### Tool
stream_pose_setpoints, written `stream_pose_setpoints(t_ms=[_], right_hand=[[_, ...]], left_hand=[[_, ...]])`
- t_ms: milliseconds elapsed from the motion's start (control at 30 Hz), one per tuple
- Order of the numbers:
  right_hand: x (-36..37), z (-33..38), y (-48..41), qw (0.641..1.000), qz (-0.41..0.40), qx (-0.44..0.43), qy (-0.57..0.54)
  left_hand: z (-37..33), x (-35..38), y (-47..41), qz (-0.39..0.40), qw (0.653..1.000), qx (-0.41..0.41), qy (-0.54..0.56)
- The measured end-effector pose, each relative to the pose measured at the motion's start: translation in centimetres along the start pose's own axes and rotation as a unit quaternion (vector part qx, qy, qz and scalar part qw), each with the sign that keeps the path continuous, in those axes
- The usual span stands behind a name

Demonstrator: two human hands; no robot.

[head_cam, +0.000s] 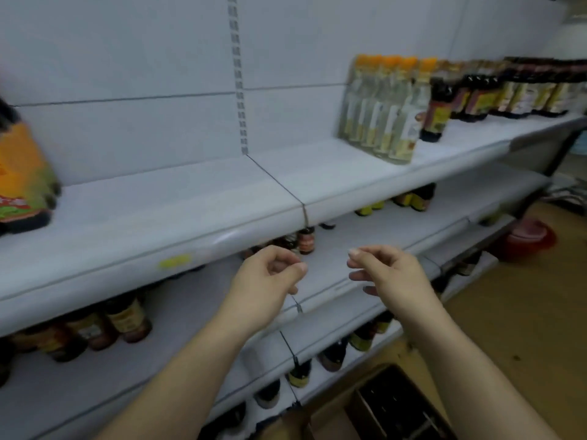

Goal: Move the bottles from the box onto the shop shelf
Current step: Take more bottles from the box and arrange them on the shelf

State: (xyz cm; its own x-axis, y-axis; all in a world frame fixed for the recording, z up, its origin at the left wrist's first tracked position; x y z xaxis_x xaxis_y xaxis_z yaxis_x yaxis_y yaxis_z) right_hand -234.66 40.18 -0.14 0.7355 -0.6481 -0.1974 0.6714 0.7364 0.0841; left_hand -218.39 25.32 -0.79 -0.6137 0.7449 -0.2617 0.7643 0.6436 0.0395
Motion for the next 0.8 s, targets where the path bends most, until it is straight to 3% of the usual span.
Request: stream_pose_setpoints(t_ms=[400, 800], right_hand=[[-17.0, -17.5, 3.1, 0.971, -0.162, 0.168, -0.041], [-19.5, -38.5, 8.3, 0.871, -0.275, 0.402, -0.063]], left_hand=[[7.5, 21.4, -7.2, 0.185, 0.977, -0.089, -0.059], [24.3, 37.6, -12.2, 0.402, 0.892, -0.159, -0.131]])
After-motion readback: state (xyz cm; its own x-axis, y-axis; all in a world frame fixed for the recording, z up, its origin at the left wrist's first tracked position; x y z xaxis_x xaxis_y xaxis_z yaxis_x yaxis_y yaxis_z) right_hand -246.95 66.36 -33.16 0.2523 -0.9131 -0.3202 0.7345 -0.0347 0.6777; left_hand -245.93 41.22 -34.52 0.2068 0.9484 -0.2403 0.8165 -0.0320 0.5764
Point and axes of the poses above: each hand's wrist, its own y-axis away from the middle knuckle, its own x-axis out of the palm, z = x × y, the point moved 9 cm from there along -y, towards the middle knuckle, and after that the axes turned 8 degrees about z, right-handed, at the moved point
